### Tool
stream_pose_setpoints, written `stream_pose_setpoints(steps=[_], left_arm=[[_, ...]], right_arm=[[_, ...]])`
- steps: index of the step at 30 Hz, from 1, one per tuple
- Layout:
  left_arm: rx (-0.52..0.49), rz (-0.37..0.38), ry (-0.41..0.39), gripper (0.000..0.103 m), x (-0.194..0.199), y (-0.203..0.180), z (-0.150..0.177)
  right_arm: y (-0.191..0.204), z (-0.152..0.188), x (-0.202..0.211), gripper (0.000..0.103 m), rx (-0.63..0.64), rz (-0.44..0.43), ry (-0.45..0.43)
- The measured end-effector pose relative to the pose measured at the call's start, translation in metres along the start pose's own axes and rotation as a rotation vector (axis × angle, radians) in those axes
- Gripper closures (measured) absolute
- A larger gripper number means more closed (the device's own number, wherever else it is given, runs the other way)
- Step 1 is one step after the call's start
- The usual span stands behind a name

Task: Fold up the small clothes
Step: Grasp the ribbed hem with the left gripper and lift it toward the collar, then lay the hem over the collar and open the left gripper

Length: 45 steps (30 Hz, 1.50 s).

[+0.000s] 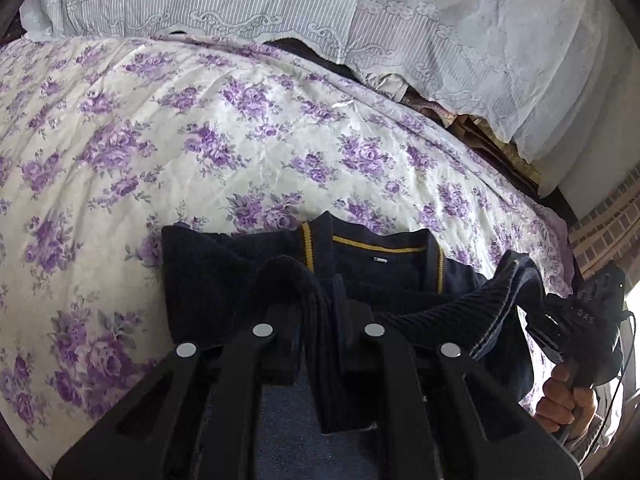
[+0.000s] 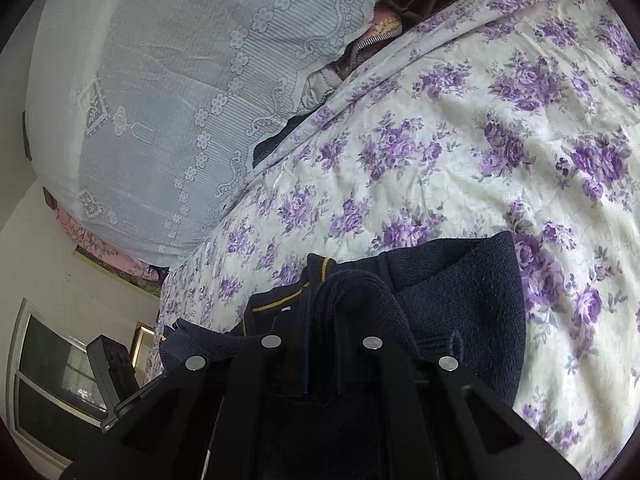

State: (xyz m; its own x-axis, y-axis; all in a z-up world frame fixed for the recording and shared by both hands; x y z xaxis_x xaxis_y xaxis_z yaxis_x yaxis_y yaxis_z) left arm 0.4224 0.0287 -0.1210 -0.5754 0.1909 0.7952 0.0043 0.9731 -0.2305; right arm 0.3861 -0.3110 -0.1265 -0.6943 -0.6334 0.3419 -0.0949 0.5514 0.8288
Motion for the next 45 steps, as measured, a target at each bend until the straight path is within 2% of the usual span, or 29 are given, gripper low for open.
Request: stream_pose_setpoints(steps=[6, 7, 8, 9, 10, 14, 16, 18, 21, 22, 25, 28, 29, 30, 31, 33, 35, 38, 41, 43, 45], left_arm=[[0.038, 0.019, 0.043, 0.086, -0.016, 0.006, -0.005], [0.042, 0.025, 0.039, 0.084, -0.015, 0.007, -0.006], [0.046, 0.030, 0.037, 0.079, -0.014, 0.009, -0.007], [0.056, 0.039, 0.039, 0.074, -0.013, 0.011, -0.007], [0.069, 0.052, 0.042, 0.071, -0.011, 0.013, -0.008], [0.120, 0.091, 0.000, 0.053, 0.009, 0.023, -0.011], [0.131, 0.099, -0.014, 0.050, 0.016, 0.026, -0.013], [0.140, 0.066, -0.024, 0.046, 0.019, 0.028, -0.013], [0.146, -0.149, -0.110, 0.019, 0.029, 0.036, -0.013], [0.149, -0.171, -0.118, 0.019, 0.031, 0.039, -0.014], [0.163, -0.108, -0.101, 0.019, 0.031, 0.041, -0.015], [0.089, -0.151, -0.119, 0.018, 0.028, 0.028, -0.014], [0.048, -0.181, -0.110, 0.016, 0.021, 0.022, -0.012], [0.005, -0.224, -0.080, 0.014, 0.011, 0.017, -0.011], [-0.025, -0.266, -0.046, 0.013, 0.000, 0.016, -0.009], [-0.034, -0.376, 0.025, 0.012, -0.027, 0.022, -0.003], [-0.008, -0.365, 0.027, 0.012, -0.027, 0.028, -0.004], [0.071, -0.394, -0.025, 0.013, -0.007, 0.037, -0.012], [0.128, -0.239, -0.093, 0.013, 0.020, 0.033, -0.024], [0.068, -0.211, -0.119, 0.011, 0.023, 0.013, -0.031], [-0.034, -0.268, -0.110, 0.005, 0.006, -0.012, -0.032]], right_arm=[[-0.015, -0.005, -0.015, 0.092, -0.011, -0.002, 0.015], [-0.016, -0.006, -0.016, 0.088, -0.010, -0.007, 0.012], [-0.016, -0.007, -0.015, 0.084, -0.010, -0.019, 0.009], [-0.016, -0.007, -0.013, 0.073, -0.015, -0.035, 0.005], [-0.016, -0.008, -0.009, 0.067, -0.026, -0.056, -0.008], [-0.011, -0.014, 0.012, 0.065, -0.056, -0.147, -0.056], [-0.005, -0.015, 0.021, 0.060, -0.018, -0.113, -0.081], [0.001, -0.016, 0.032, 0.059, 0.049, -0.054, -0.118], [0.000, -0.015, 0.038, 0.059, 0.104, 0.048, -0.126], [-0.001, -0.014, 0.038, 0.059, 0.118, 0.084, -0.124], [-0.004, -0.009, 0.027, 0.061, 0.152, 0.153, -0.092], [-0.003, 0.000, 0.009, 0.064, 0.191, 0.161, -0.024], [-0.002, 0.003, 0.000, 0.070, 0.221, 0.188, 0.017], [-0.003, 0.007, -0.005, 0.091, 0.247, 0.222, 0.027], [-0.005, 0.009, -0.007, 0.097, 0.260, 0.261, 0.017], [-0.012, 0.008, -0.003, 0.097, 0.223, 0.268, 0.009], [-0.020, 0.004, 0.002, 0.097, 0.168, 0.269, 0.013], [-0.022, 0.003, 0.005, 0.092, 0.141, 0.289, 0.005], [0.009, -0.001, 0.014, 0.091, 0.215, 0.263, -0.101], [0.036, -0.003, 0.004, 0.091, 0.318, 0.235, -0.098], [0.045, -0.003, -0.021, 0.091, 0.341, 0.201, -0.045]])
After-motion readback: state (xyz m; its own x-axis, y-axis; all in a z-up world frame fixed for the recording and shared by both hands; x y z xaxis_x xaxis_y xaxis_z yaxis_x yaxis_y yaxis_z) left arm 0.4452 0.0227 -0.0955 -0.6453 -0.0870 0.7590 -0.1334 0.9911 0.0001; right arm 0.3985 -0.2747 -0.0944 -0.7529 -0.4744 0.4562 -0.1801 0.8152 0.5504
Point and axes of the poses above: each gripper's, at about its wrist camera, not at the fingertips, and x roughly against the way its jaws point, y to its left, z to its underside, the point moved 1 cm from there along -x, roughly the way its jaws point, and after that the axes turned 13 degrees about -z, right-handed, at the moved point
